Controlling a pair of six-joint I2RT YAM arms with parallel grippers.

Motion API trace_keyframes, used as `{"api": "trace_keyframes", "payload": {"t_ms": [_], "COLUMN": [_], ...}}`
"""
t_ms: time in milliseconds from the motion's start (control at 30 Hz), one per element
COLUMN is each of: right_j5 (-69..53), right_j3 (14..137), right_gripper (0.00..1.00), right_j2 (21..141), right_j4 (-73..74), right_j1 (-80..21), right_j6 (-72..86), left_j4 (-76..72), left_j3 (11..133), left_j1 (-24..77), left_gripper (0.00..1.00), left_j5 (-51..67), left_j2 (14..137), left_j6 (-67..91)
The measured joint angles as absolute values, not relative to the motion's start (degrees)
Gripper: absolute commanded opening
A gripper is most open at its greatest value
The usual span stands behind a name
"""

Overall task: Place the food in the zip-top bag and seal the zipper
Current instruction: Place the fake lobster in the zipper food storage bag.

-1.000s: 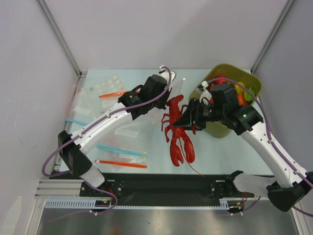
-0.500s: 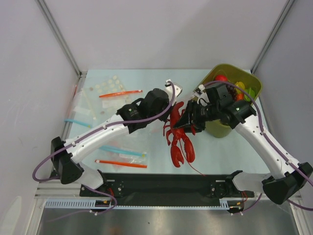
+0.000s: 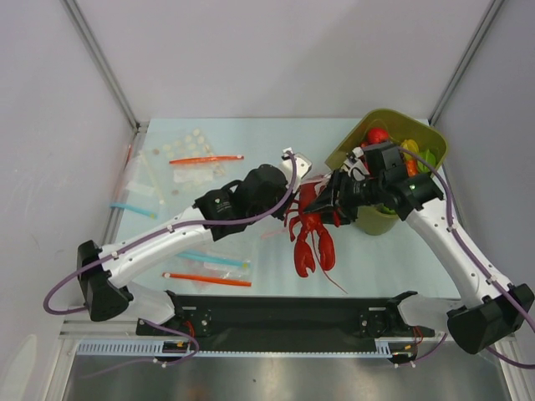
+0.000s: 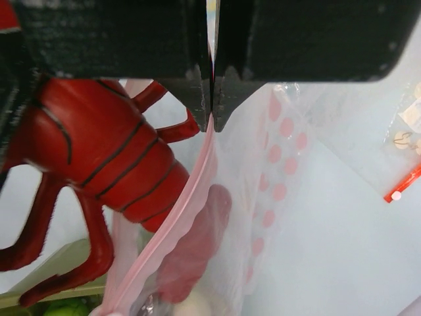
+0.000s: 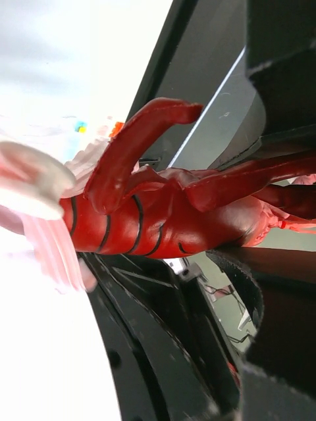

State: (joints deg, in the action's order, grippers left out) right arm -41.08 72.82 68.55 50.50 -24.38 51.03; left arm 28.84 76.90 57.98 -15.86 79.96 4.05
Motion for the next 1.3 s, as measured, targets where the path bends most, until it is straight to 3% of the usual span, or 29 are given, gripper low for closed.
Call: {"api": "trace_keyframes", "payload": {"t_ms": [300,467,600,933,1300], "right_j5": [-40.88,-39.86,-39.27,-38.52,-41.82], "right_j3": [70.59,69.69,69.54,69.17,67.99], "right_gripper": [0.0,0.08,0.01,0.0,0.08], "right_j2": [69.93,70.61,71.59,72.58,72.25], "right_j4": [48.25,47.99,47.81,46.96,45.6], "right_j1": [-24.95,-24.77,-24.8,-25.93,-23.31], "right_j6": [52.01,52.47,52.29,51.88,51.37], "left_j4": [27.7,27.73,27.7,30.37,29.06], "left_j3": [76.93,76.97,76.95,85.84,85.45], "left_j1": [60.6,61.82,61.82,62.08,62.11], "left_gripper": [0.0,0.0,0.0,0.0,0.0], "left_j5": [-15.77,-16.08,-16.05,-16.25,-14.76], "left_j2": [79.18,79.29,79.4,87.33,86.76], "left_j6": [4.54,6.02,7.29,8.6,8.51]}}
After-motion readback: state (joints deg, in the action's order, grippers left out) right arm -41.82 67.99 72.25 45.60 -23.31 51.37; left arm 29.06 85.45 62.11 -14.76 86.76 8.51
